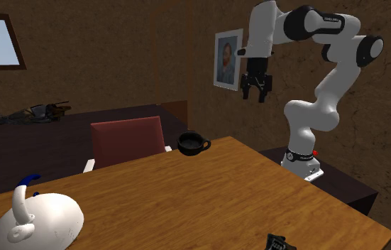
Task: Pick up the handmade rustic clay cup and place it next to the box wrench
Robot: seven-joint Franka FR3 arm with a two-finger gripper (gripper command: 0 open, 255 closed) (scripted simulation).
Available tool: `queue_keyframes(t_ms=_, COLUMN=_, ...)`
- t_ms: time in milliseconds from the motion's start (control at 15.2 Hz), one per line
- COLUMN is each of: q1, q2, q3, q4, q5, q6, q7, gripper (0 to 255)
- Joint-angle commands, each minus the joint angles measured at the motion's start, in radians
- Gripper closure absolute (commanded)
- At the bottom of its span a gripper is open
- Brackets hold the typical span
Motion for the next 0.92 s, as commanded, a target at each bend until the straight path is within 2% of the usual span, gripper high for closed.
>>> queue_keyframes(t_ms=0, q1=0.000, q2=0.000, q3=0.000, q4=0.000, q5=0.000, q6=0.000, q7=0.000, gripper=0)
queue_keyframes(t_ms=462, q1=-0.026, q2=0.199, q3=-0.015, q4=-0.016, q5=-0.051, q6=0.206, q7=-0.023, gripper=0)
queue_keyframes(t_ms=858, q1=-0.049, q2=0.398, q3=-0.030, q4=0.021, q5=-0.093, q6=0.363, q7=-0.032, gripper=0)
